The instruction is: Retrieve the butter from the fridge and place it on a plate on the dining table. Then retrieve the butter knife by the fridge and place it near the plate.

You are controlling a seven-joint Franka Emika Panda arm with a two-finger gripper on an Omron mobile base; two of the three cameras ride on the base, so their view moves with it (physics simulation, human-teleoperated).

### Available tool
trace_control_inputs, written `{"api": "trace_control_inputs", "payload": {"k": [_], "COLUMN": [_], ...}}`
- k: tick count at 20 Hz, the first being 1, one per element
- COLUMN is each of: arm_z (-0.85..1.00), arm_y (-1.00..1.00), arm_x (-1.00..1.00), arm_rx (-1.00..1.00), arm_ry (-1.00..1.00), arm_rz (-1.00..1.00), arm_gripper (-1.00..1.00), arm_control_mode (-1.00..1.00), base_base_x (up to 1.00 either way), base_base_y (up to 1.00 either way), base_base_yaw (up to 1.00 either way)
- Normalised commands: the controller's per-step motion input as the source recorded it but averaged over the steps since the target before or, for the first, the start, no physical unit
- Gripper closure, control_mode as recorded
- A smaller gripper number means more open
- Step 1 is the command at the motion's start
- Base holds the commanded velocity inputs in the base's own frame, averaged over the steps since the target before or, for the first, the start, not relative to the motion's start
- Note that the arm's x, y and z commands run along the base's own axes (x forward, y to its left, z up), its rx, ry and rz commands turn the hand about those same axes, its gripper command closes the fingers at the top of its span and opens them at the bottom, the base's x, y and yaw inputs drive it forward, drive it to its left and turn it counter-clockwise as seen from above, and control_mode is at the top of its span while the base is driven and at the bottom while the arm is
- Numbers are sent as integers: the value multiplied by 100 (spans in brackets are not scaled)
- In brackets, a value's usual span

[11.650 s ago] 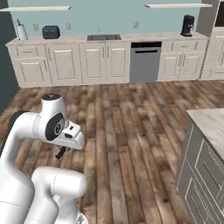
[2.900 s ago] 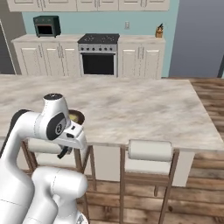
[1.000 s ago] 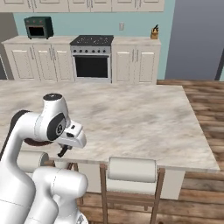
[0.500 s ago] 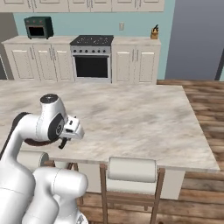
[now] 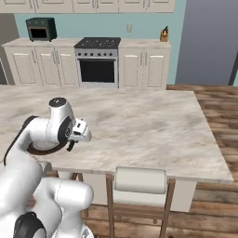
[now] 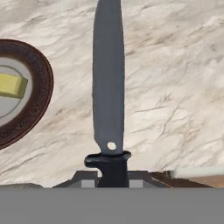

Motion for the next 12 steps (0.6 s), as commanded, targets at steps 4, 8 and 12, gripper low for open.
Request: {"api": "trace_control_inputs", "payload": {"k": [4, 8, 12], "arm_z": [-6, -1, -4], "arm_y": [29, 21, 0], "arm_x": [70, 46, 21], "arm_rx": [0, 0, 0], "arm_ry": [13, 12, 1], "arm_rz": [0, 0, 0], "arm_gripper": [100, 100, 100], "arm_control_mode": [-100, -100, -100], "base_base_x": [0, 0, 0], "base_base_y": [0, 0, 0], "base_base_yaw": [0, 0, 0]}}
